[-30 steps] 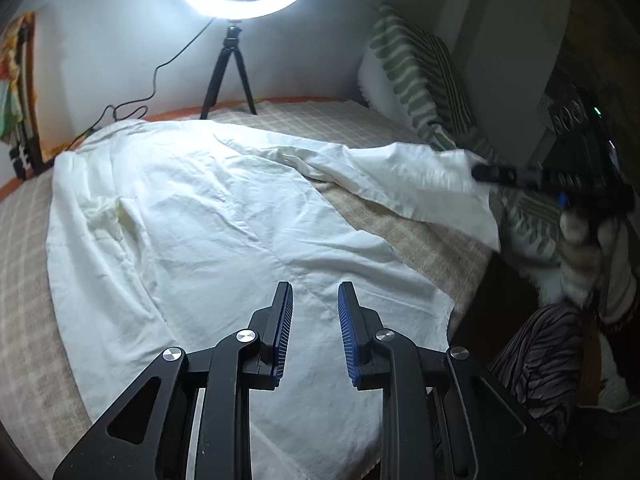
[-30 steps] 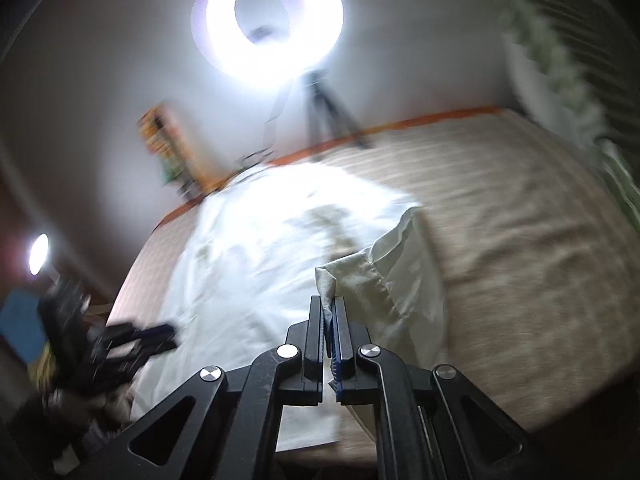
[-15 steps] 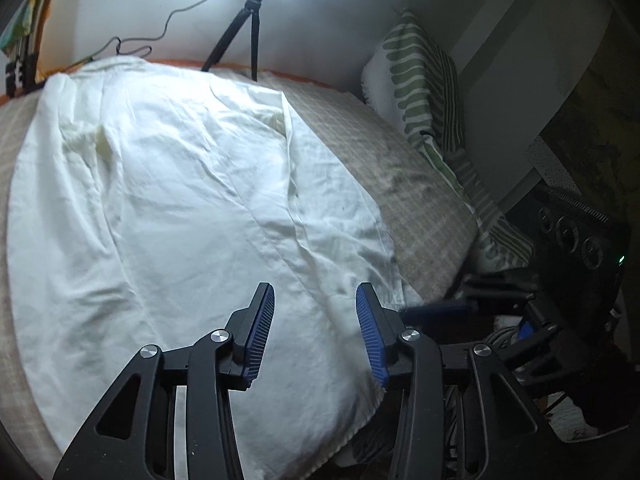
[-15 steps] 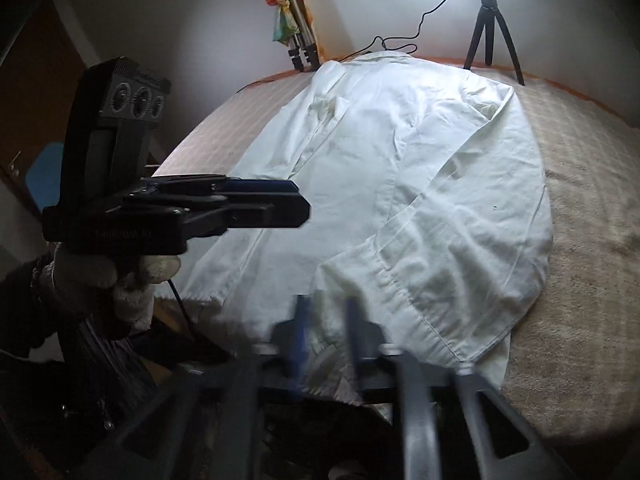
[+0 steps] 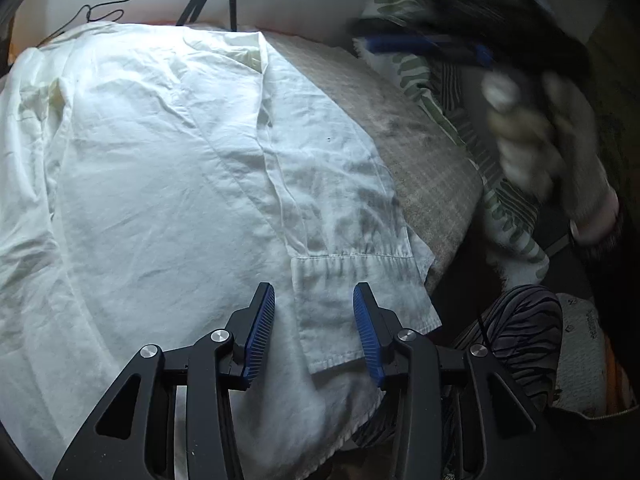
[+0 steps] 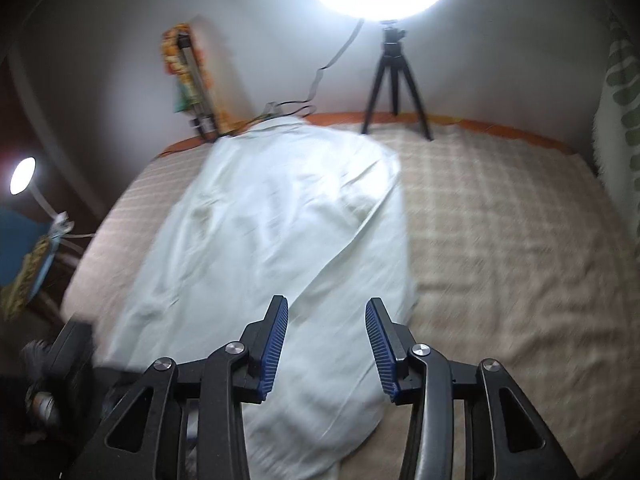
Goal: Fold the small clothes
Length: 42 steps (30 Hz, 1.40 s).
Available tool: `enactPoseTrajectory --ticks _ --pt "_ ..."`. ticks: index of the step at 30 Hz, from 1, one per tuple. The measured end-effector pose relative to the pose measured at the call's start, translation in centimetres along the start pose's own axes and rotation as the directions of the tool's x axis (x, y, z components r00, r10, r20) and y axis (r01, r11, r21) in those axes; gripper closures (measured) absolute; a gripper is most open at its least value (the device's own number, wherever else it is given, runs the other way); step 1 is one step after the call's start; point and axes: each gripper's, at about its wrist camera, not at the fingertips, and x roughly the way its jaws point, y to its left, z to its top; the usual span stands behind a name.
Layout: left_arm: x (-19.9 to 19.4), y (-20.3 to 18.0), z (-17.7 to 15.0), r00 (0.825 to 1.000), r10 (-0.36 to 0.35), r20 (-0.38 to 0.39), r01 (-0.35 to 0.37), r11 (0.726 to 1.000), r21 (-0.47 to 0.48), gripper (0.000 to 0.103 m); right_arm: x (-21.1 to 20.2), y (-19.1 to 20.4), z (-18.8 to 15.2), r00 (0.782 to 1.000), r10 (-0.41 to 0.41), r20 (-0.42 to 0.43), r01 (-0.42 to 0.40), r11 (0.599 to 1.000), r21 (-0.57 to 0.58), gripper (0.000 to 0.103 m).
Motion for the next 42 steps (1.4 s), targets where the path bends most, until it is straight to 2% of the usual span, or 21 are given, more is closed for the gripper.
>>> enactPoseTrajectory --ticks 1,2,3,8,11,13,14,15,17,18,25,30,34,37,42 --pt "0.1 0.1 0.1 1.0 -0.022 0.004 0.022 1.0 -0.005 0.076 1.2 -0.7 1.6 1.0 -0.013 -0.011 0.013 1.0 0.013 0.059" --pt "0.3 0.3 0.1 0.999 -0.044 0.003 0.044 0.999 -0.018 0.088 2.4 -1.3 3.1 0.999 -0.031 -0.022 0.032 0.999 0.027 0.06" --pt "0.4 0.5 0.2 0.999 -0.054 0.008 0.054 0.998 -0.023 0.094 3.4 -1.8 4.5 0.998 -0.059 -0.027 0.06 0.998 0.036 0.059" --pt "0.5 0.9 0.1 0.994 -0.102 0.037 0.103 0.994 -0.027 0.1 9.5 -3.7 10.4 0.985 -0.159 -0.07 0.163 0.985 0.052 0.06" --pt "0.4 0.4 0.2 0.992 -0.114 0.048 0.115 0.993 -0.013 0.101 12.8 -4.8 12.5 0.975 -0.188 -0.115 0.196 0.979 0.058 0.061" --pt "0.3 0.1 0.2 0.991 -0.121 0.054 0.122 0.993 -0.003 0.101 15.0 -5.4 13.6 0.962 -0.227 -0.154 0.237 0.97 0.049 0.064" --pt "0.1 -0.1 0.2 0.991 -0.121 0.057 0.121 0.993 0.01 0.101 15.9 -5.6 13.9 0.955 -0.242 -0.171 0.253 0.966 0.046 0.069" --pt "0.0 -0.2 0.1 0.991 -0.124 0.059 0.123 0.992 0.017 0.101 16.6 -5.8 14.2 0.952 -0.245 -0.182 0.257 0.965 0.045 0.083" --pt "-0.2 -0.3 0.1 0.99 -0.13 0.06 0.129 0.991 0.021 0.101 17.5 -6.0 14.6 0.953 -0.226 -0.201 0.24 0.969 0.051 0.098" --pt "-0.2 -0.2 0.1 0.99 -0.131 0.06 0.13 0.991 0.021 0.101 17.9 -6.0 14.7 0.956 -0.21 -0.205 0.226 0.972 0.058 0.103" --pt "-0.9 0.1 -0.8 0.987 -0.152 0.059 0.152 0.988 -0.008 0.102 16.2 -3.0 16.0 0.969 -0.205 -0.141 0.209 0.978 0.017 0.103" --pt "-1.9 -0.3 -2.0 0.986 -0.153 0.069 0.154 0.988 -0.006 0.102 15.1 1.9 16.5 0.973 -0.21 -0.098 0.201 0.975 -0.099 0.103" --pt "-1.6 0.1 -2.9 0.988 -0.141 0.062 0.143 0.989 -0.035 0.102 16.4 5.7 16.2 0.974 -0.213 -0.081 0.194 0.962 -0.19 0.103" --pt "-1.3 -0.1 -3.3 0.989 -0.136 0.053 0.139 0.989 -0.045 0.102 18.5 7.4 15.2 0.974 -0.202 -0.106 0.173 0.957 -0.233 0.103" --pt "-0.9 -1.0 -3.8 0.991 -0.124 0.042 0.125 0.992 -0.011 0.102 21.1 8.8 13.4 0.968 -0.203 -0.148 0.156 0.948 -0.277 0.103"
